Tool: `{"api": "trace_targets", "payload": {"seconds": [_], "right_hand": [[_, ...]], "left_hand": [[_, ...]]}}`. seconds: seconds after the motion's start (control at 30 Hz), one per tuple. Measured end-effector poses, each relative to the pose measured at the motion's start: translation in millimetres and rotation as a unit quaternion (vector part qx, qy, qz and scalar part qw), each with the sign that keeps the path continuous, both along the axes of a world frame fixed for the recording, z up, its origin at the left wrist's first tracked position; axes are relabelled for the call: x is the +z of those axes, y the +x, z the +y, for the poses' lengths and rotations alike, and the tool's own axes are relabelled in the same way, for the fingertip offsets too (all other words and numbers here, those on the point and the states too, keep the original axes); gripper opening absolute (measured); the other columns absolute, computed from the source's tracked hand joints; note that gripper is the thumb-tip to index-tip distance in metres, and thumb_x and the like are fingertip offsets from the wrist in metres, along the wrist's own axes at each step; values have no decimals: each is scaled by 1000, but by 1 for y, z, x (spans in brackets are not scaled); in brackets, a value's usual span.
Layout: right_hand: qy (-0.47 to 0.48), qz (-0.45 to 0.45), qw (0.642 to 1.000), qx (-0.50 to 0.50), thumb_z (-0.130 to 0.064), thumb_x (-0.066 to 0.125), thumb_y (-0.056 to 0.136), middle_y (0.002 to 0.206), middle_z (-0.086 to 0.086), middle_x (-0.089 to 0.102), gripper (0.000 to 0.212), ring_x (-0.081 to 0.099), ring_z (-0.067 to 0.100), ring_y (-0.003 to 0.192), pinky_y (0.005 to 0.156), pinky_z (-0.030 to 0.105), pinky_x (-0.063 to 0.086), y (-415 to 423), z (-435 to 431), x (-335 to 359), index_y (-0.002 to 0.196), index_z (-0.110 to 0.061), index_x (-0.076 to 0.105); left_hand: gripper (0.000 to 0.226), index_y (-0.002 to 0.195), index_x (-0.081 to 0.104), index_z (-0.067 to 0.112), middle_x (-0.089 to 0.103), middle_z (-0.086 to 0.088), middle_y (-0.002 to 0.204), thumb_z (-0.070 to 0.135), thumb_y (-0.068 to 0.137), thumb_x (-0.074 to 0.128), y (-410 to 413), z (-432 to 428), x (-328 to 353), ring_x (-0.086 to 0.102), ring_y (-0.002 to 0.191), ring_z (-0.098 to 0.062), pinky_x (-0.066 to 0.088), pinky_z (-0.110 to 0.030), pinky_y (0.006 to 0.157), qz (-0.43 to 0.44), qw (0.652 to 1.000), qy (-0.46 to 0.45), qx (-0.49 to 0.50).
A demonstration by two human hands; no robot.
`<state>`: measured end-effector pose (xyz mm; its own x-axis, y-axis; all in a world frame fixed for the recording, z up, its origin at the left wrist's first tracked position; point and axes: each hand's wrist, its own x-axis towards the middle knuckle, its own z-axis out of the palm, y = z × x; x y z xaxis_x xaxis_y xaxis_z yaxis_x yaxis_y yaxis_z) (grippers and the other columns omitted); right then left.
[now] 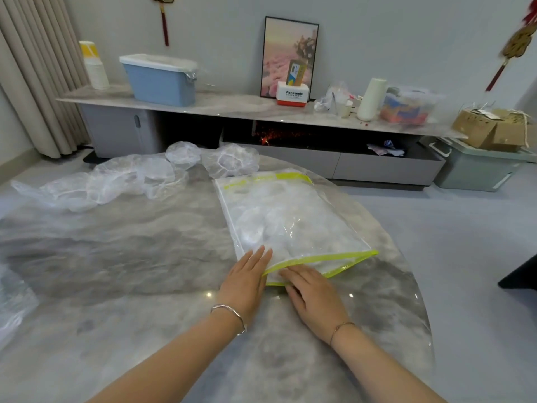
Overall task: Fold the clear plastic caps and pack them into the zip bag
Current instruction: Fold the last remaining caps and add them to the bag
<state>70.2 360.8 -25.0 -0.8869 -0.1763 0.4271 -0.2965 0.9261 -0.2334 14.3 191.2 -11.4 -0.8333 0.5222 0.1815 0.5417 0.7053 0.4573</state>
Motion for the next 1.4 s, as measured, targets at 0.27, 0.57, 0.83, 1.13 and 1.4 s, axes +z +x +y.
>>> {"api": "trace_targets", "payload": {"seconds": [0.27,0.57,0.83,1.13,1.4], "right_hand": [[95,-191,977,-20,-58,-14,81,158,-15,2,79,-18,11,144,112,39,-20,-34,-12,9,151,-31,9],[132,-219,966,-27,-67,-16,79,152,-23,-15,77,-19,10,143,113,41,-16,-22,-18,20,148,-43,3],[199,-182,962,-48,-50,9,99,151,-9,32,54,26,18,137,108,39,11,47,-16,24,145,-33,33],[153,-134,979,16,-45,38,92,147,-5,40,50,29,12,135,109,33,10,67,-83,54,138,-28,44],[145,-172,972,69,-46,31,91,157,-15,5,58,1,2,142,114,29,-5,89,-115,62,148,-36,20]], "left_hand": [[56,131,-15,44,-6,18,153,19,103,26,3,-3,4,-10,142,-7,2,-19,114,-13,998,39,-45],[74,144,-3,40,5,13,155,75,80,-9,7,-44,5,5,144,-11,2,-27,115,12,998,-62,3],[73,146,27,20,28,-12,151,64,89,17,3,-231,9,17,137,-37,-10,-43,113,145,950,-158,228],[70,148,-6,37,-14,-1,157,65,91,25,27,-294,-3,-10,144,-33,-2,-50,114,-189,893,-170,371],[112,146,-2,45,-19,-3,156,96,47,7,80,-185,15,-19,142,-34,-7,-51,113,-204,949,-237,45]]}}
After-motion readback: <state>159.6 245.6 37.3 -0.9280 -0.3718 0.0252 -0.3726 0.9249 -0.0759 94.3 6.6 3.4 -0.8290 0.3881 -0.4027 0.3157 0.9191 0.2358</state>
